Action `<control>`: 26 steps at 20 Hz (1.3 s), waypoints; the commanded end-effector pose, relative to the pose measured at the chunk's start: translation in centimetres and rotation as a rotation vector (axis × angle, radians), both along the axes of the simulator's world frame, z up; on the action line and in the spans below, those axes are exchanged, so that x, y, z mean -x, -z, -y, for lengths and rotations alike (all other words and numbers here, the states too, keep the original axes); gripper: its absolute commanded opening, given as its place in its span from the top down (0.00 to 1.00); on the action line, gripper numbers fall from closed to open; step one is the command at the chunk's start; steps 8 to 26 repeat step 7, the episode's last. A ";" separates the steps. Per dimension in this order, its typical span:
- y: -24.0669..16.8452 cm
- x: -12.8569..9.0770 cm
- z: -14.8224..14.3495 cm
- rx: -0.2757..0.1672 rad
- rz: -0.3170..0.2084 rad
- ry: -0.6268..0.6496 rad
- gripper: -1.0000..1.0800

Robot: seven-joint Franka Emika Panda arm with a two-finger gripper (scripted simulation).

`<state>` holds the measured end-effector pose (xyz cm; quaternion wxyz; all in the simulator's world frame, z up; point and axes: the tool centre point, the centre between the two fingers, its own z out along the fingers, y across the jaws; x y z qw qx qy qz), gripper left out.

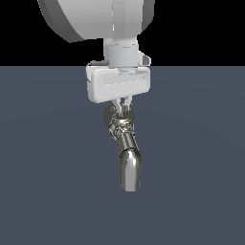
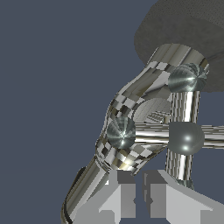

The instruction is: Turn on the faucet by rotating a designated handle.

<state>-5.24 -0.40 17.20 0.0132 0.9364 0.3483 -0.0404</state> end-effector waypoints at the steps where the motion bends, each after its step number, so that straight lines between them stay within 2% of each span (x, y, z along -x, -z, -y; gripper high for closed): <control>1: 0.3 -3.6 10.7 0.074 0.077 0.021 0.80; 2: 0.5 -4.0 10.7 0.086 0.082 -0.032 0.87; 3: 0.1 -5.9 8.3 0.083 0.097 -0.131 0.54; 4: -0.5 -5.9 2.8 0.080 0.113 -0.230 0.54; 5: 0.2 -6.0 -1.9 0.061 0.113 -0.328 0.86; 6: 0.5 -5.6 -7.2 0.042 0.113 -0.427 0.86; 7: 0.4 -6.3 -4.5 0.050 0.116 -0.365 0.80; 26: 0.4 -6.3 -4.5 0.050 0.116 -0.365 0.80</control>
